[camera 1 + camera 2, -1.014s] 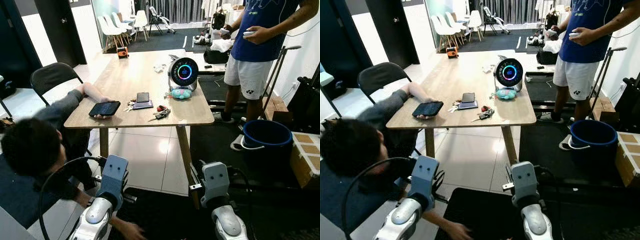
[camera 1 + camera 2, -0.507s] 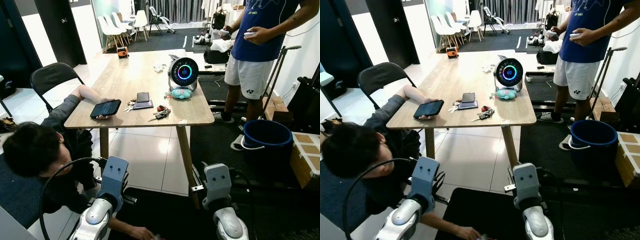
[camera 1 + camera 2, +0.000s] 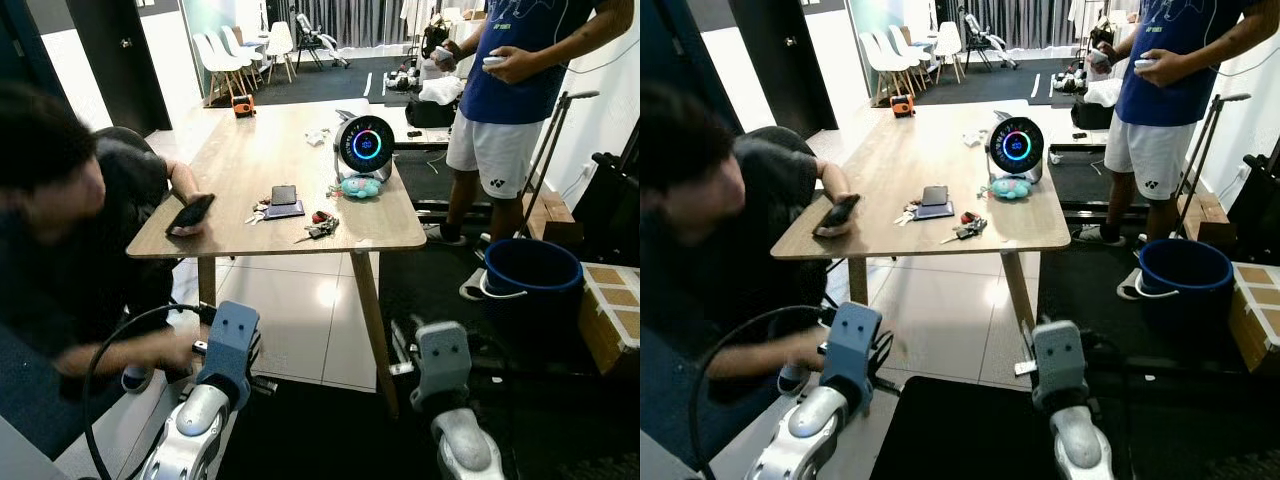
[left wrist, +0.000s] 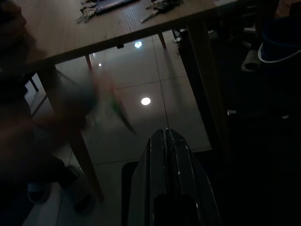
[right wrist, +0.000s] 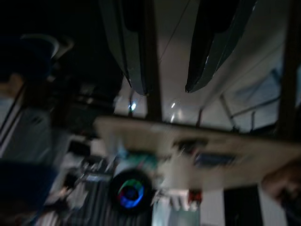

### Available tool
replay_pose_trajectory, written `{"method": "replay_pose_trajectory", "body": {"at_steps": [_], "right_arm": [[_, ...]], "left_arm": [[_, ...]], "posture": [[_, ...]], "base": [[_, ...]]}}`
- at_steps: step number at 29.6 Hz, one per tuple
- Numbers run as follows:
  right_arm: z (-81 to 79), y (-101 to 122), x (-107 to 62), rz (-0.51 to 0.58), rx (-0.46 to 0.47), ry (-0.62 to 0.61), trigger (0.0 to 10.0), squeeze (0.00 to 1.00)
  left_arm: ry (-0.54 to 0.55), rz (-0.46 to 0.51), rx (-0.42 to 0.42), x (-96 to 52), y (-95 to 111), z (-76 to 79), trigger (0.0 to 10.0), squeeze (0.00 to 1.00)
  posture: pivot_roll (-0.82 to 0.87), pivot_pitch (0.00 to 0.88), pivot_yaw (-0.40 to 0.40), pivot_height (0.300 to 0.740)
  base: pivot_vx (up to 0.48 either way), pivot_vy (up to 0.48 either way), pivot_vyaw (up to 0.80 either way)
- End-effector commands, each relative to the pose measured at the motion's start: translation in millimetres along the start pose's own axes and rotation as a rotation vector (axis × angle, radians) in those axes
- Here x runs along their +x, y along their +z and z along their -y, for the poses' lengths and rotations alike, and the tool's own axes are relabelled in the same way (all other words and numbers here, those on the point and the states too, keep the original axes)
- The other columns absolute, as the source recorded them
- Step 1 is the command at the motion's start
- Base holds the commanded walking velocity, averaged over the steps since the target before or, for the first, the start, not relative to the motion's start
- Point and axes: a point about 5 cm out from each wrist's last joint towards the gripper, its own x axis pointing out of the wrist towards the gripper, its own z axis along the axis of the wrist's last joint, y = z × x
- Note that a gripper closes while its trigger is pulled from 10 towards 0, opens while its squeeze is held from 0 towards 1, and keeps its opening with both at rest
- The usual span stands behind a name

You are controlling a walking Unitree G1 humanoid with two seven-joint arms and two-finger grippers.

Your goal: Hang keys on a hook

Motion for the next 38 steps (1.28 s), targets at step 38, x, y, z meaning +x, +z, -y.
{"method": "replay_pose_trajectory", "body": {"at_steps": [38], "right_arm": [[16.1, -2.2, -2.7, -0.077, 0.173, -0.168, 10.0, 0.00]], "left_arm": [[0.004, -0.093, -0.295, 14.0, 22.8, -3.1, 10.0, 0.00]], "posture": [[0.02, 0.107, 0.125, 0.740]], "base": [[0.000, 0.000, 0.00]]}}
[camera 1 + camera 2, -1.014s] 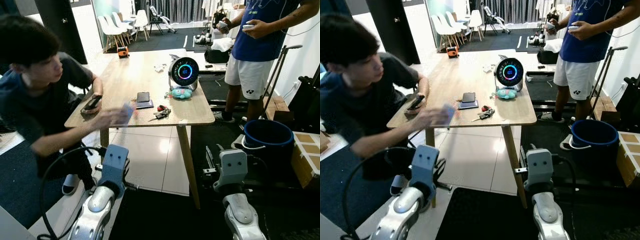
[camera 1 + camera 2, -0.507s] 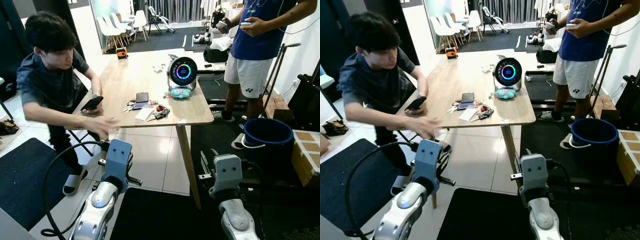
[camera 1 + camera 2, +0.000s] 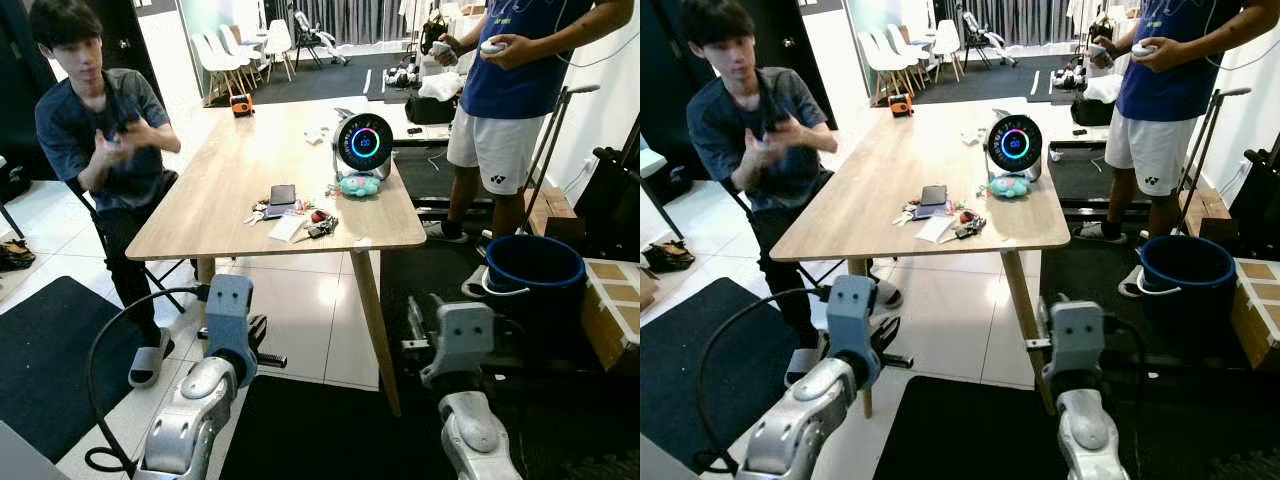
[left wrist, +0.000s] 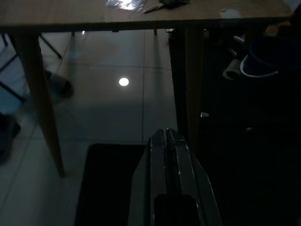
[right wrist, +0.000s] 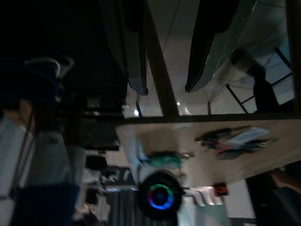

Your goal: Hang keys on a hook

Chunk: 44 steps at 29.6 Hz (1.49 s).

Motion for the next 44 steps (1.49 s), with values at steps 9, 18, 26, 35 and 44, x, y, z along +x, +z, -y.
{"method": "replay_pose_trajectory", "body": {"at_steps": [9, 18, 26, 35, 44], "right_arm": [[-1.0, 1.7, -1.7, -0.002, -0.025, -0.010, 10.0, 0.00], [0.0, 2.7, -1.4, -0.007, -0.022, 0.022, 10.0, 0.00], [0.7, 1.4, -1.2, -0.023, -0.073, 0.074, 10.0, 0.00], [1.8, 0.6, -1.2, -0.031, -0.090, 0.084, 10.0, 0.00], [-0.1, 0.0, -2.0, -0.034, -0.087, 0.084, 10.0, 0.00]], "left_arm": [[0.059, -0.009, -0.019, 6.8, 6.1, -3.6, 10.0, 0.00], [0.127, 0.016, 0.003, 8.5, 17.6, -14.7, 10.0, 0.00], [0.173, 0.053, 0.052, 10.5, 26.7, -24.4, 10.0, 0.00], [0.174, 0.075, 0.113, 9.8, 26.1, -24.1, 10.0, 0.00], [0.167, 0.109, 0.140, 9.9, 30.5, -22.6, 10.0, 0.00]], "posture": [[0.02, 0.104, 0.126, 0.740], [0.01, 0.103, 0.127, 0.740], [0.00, 0.094, 0.119, 0.740], [0.00, 0.097, 0.116, 0.740], [0.01, 0.105, 0.120, 0.740]], "base": [[0.000, 0.000, 0.00], [0.000, 0.000, 0.00], [0.000, 0.000, 0.00], [0.000, 0.000, 0.00], [0.140, 0.000, 0.00]]}}
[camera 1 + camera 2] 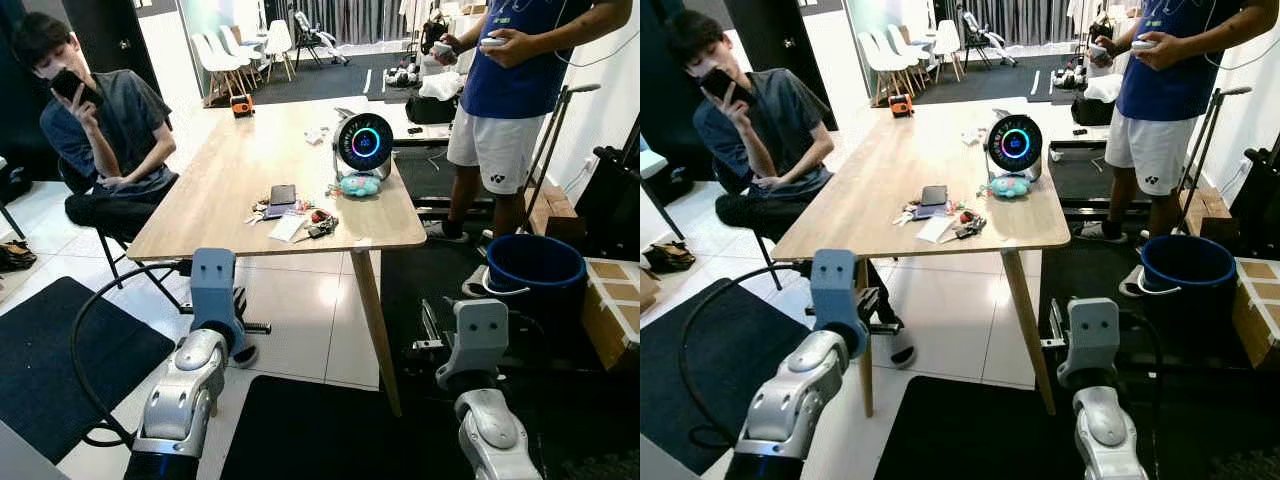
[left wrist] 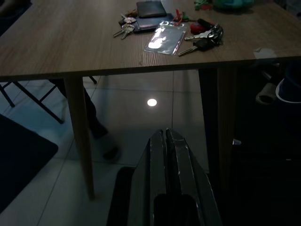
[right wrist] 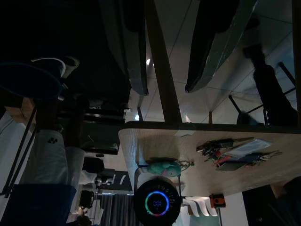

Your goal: Hang keys on a hook

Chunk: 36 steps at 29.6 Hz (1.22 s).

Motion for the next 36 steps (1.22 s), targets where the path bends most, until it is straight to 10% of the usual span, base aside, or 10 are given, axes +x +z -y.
{"method": "replay_pose_trajectory", "body": {"at_steps": [1, 36], "right_arm": [[-4.5, -3.0, -3.0, -0.018, 0.002, 0.012, 10.0, 0.00], [-7.2, -3.7, -2.4, -0.025, -0.011, 0.024, 10.0, 0.00]], "left_arm": [[0.018, -0.003, 0.037, -0.9, -1.4, -7.7, 10.0, 0.00], [0.018, 0.012, 0.033, -0.7, 0.8, -5.9, 10.0, 0.00]], "posture": [[0.01, 0.105, 0.119, 0.740], [0.01, 0.113, 0.113, 0.740]], "base": [[0.356, 0.000, 0.00], [0.332, 0.000, 0.00]]}}
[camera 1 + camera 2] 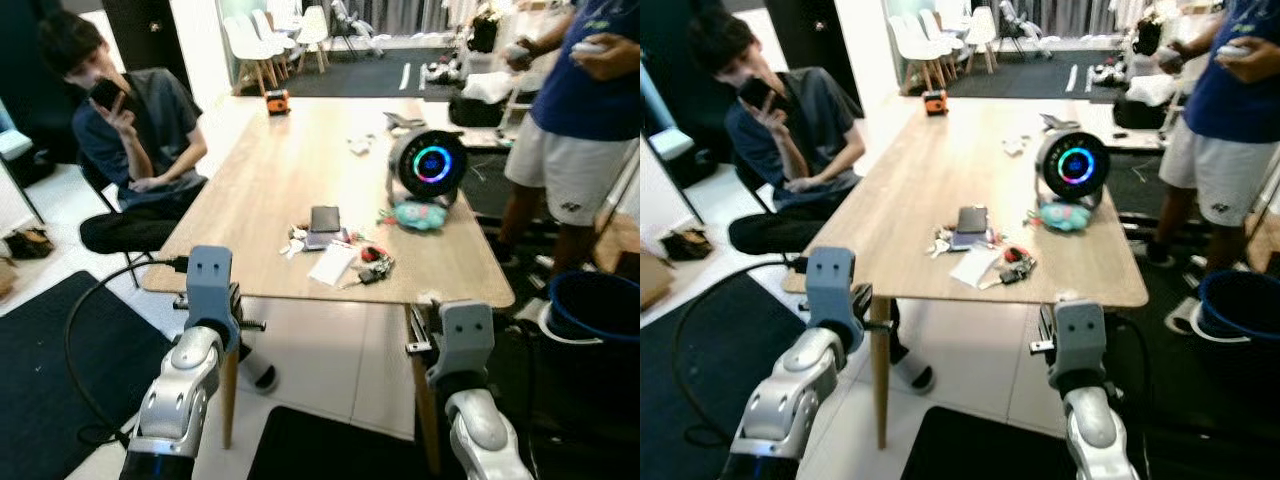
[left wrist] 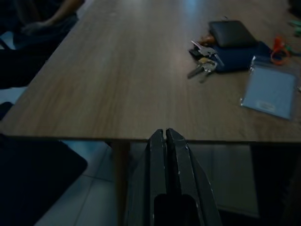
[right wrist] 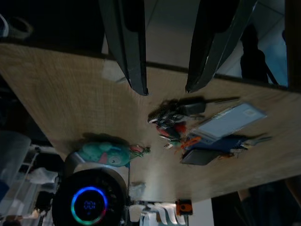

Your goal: Hang keys on a hook

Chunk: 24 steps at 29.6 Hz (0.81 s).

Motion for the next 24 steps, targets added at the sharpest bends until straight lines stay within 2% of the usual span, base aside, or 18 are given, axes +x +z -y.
{"method": "replay_pose_trajectory", "body": {"at_steps": [1, 24], "right_arm": [[-0.3, -2.2, -1.3, -0.012, 0.005, -0.004, 10.0, 0.00], [-0.9, -3.5, -1.9, -0.016, 0.006, -0.007, 10.0, 0.00]], "left_arm": [[0.004, -0.009, 0.000, -0.8, -1.8, -1.6, 10.0, 0.00], [-0.014, 0.000, -0.004, -0.7, 0.7, 1.7, 10.0, 0.00]], "posture": [[0.01, 0.112, 0.114, 0.740], [0.01, 0.112, 0.116, 0.740]], "base": [[0.300, 0.000, 0.00], [0.294, 0.000, 0.00]]}}
